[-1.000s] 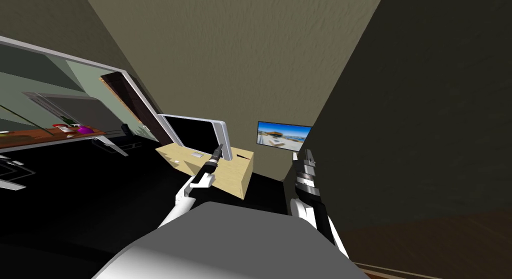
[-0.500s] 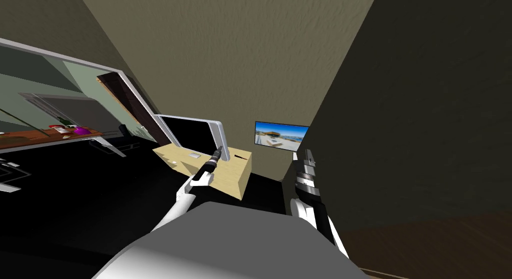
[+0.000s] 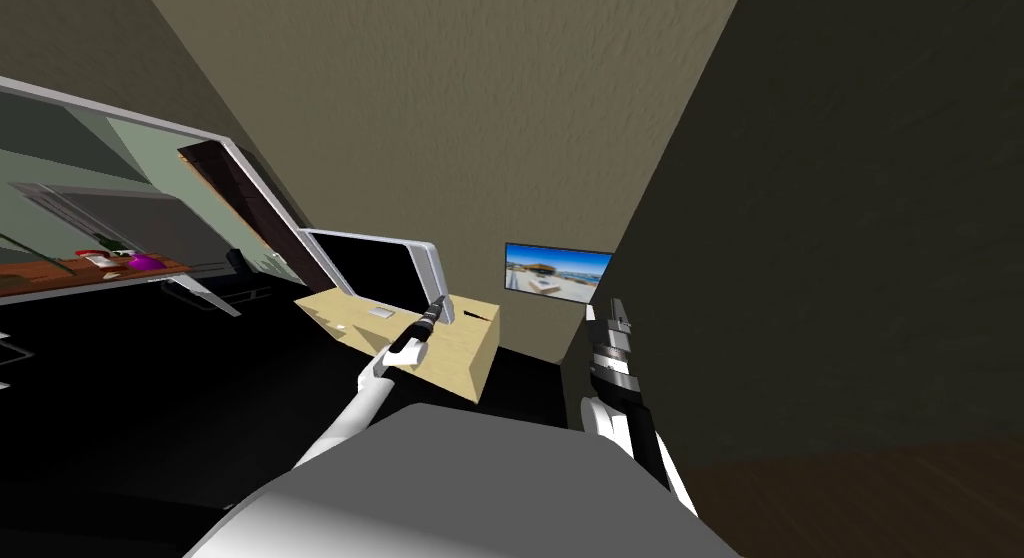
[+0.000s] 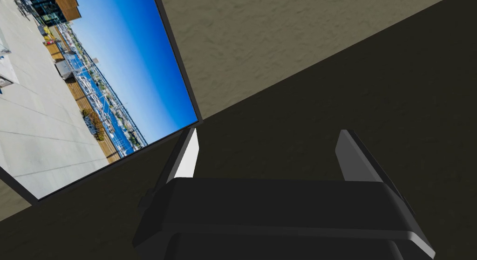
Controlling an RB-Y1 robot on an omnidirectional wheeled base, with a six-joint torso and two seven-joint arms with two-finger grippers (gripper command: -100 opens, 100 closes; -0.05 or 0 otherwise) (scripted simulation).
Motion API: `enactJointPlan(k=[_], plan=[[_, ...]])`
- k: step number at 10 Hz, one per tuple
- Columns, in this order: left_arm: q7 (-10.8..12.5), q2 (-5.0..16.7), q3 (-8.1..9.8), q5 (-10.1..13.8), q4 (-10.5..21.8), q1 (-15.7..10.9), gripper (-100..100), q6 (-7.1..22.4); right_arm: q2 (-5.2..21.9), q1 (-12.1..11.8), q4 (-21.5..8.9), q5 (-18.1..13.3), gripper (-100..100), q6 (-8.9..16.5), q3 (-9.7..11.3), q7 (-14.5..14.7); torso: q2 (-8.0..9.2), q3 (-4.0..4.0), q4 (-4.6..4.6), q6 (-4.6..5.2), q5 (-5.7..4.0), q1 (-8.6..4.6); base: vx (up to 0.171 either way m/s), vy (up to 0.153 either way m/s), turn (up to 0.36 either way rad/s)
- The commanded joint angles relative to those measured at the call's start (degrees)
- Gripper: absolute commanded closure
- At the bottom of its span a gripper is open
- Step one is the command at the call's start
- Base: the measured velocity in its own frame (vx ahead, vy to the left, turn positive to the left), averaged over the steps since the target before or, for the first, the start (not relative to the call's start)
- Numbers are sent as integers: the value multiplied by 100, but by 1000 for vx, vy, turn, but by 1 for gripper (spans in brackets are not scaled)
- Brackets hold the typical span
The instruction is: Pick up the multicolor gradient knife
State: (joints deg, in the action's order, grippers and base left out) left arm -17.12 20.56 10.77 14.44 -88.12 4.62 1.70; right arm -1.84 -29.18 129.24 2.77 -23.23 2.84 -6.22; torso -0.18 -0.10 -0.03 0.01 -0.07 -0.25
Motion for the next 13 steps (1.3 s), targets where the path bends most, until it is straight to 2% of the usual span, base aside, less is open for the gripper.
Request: enactJointPlan(k=[1, 2, 3, 4, 6, 7, 8, 9, 10, 11, 12, 13], plan=[[-72, 59, 1, 67, 286, -92, -100, 158, 0, 0, 0, 0, 0, 0, 0, 0, 0, 0, 0, 0, 0, 0, 41, -68, -20], [-194, 151, 10, 194, 526, -253, -100, 359, 0, 0, 0, 0, 0, 0, 0, 0, 0, -1, -1, -2, 1, 2, 69, -72, -38], [-194, 151, 10, 194, 619, -253, -100, 447, 0, 0, 0, 0, 0, 0, 0, 0, -9, -5, -2, 0, 0, 0, 45, -52, 25], [-310, 245, 9, 326, 840, -411, -100, 636, 0, 0, 0, 0, 0, 0, 0, 0, -2, -2, -2, -4, 1, 8, 20, -53, 45], [-310, 245, 9, 326, 945, -411, -100, 744, 0, 0, 0, 0, 0, 0, 0, 0, 8, 4, 1, -3, 2, 12, 12, -32, -15], [-421, 341, -4, 462, 1271, -567, -100, 968, 1, 0, 0, 0, 0, 0, -1, 0, 14, 7, 2, -3, 3, 18, 13, -29, -12], [-421, 341, -4, 462, 1271, -567, -100, 1047, 0, 0, 0, 0, 0, 0, 0, 0, 12, 7, 2, -3, 4, 17, 23, -36, 33], [-525, 440, -27, 602, 1491, -721, -100, 1259, 0, 0, 0, 0, 0, 0, -1, 0, 10, 5, 2, -3, 3, 15, 60, -75, -92], [-525, 440, -27, 602, 1598, -721, -100, 1356, 0, 0, 0, 0, 0, 0, 0, 0, -4, -2, 0, 3, 1, 1, 142, -84, -162], [-623, 541, -62, 745, 1846, -870, -100, 1541, 0, -1, 0, 0, 0, 0, 0, 0, -28, -15, -6, 0, -1, -3, 169, -64, -79], [-623, 541, -62, 745, 1923, -870, -100, 1668, 0, -1, 0, 0, 0, 0, 0, 0, -43, -24, -9, 0, 0, 1, 116, -28, -18], [-713, 643, -106, 889, 2155, -1016, -100, 1847, 1, -1, 1, 0, 0, 0, -1, 0, -31, -19, -8, -3, 2, 13, 96, -23, -51]])
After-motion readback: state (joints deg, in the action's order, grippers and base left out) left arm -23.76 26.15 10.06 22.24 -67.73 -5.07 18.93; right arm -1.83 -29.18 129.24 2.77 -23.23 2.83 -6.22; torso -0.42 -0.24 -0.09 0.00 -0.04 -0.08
